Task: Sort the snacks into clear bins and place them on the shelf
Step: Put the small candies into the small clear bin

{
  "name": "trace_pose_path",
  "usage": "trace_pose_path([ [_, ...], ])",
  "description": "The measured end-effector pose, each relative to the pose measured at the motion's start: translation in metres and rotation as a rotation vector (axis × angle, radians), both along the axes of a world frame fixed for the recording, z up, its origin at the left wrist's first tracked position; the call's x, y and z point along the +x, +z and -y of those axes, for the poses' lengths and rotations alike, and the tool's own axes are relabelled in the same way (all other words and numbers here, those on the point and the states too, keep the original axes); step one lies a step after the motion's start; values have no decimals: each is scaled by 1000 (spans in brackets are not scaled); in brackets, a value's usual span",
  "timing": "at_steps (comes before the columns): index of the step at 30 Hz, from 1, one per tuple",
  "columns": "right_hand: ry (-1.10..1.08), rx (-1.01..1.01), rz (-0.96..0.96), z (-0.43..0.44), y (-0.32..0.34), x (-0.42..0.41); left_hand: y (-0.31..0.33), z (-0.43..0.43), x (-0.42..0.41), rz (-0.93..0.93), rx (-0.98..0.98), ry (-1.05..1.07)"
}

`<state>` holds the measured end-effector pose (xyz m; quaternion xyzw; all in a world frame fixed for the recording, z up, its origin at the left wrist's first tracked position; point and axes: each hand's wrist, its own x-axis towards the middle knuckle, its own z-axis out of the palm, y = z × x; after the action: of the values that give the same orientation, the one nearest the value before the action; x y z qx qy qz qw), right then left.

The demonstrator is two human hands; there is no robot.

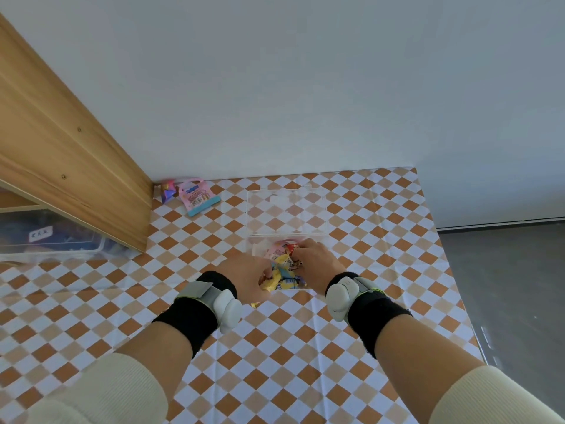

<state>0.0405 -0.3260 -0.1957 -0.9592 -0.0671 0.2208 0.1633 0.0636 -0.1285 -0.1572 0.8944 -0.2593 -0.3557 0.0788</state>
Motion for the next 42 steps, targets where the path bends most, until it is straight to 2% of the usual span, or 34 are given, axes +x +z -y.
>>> trace_pose_path([
  [6, -157, 26, -64, 8, 1, 8, 3, 0, 7, 47, -108, 11],
  [11, -175, 106, -88, 10, 11, 11, -6, 16, 12, 140, -188, 29],
  [14, -241, 122, -38, 13, 19, 10, -25, 23, 9, 182, -194, 94],
  [19, -305, 167, 125, 6, 24, 15, -35, 20, 10, 75, -141, -36],
  [22, -305, 189, 182, -6, 26, 25, -28, 9, 13, 70, -310, 96],
  [25, -293, 222, 235, -21, 30, 39, -23, -10, 27, 234, -434, 269],
  [29, -235, 248, 258, -54, 34, 67, -24, -54, 61, 408, -316, 432],
  [32, -172, 256, 256, -79, 31, 89, -30, -86, 87, 422, -117, 530],
  [36, -74, 230, 159, -114, 20, 120, -41, -119, 123, 419, 108, 564],
  [39, -17, 191, 108, -140, 7, 142, -46, -134, 144, 369, 126, 611],
  [42, 9, 147, 131, -158, -2, 156, -48, -139, 153, 402, 121, 581],
])
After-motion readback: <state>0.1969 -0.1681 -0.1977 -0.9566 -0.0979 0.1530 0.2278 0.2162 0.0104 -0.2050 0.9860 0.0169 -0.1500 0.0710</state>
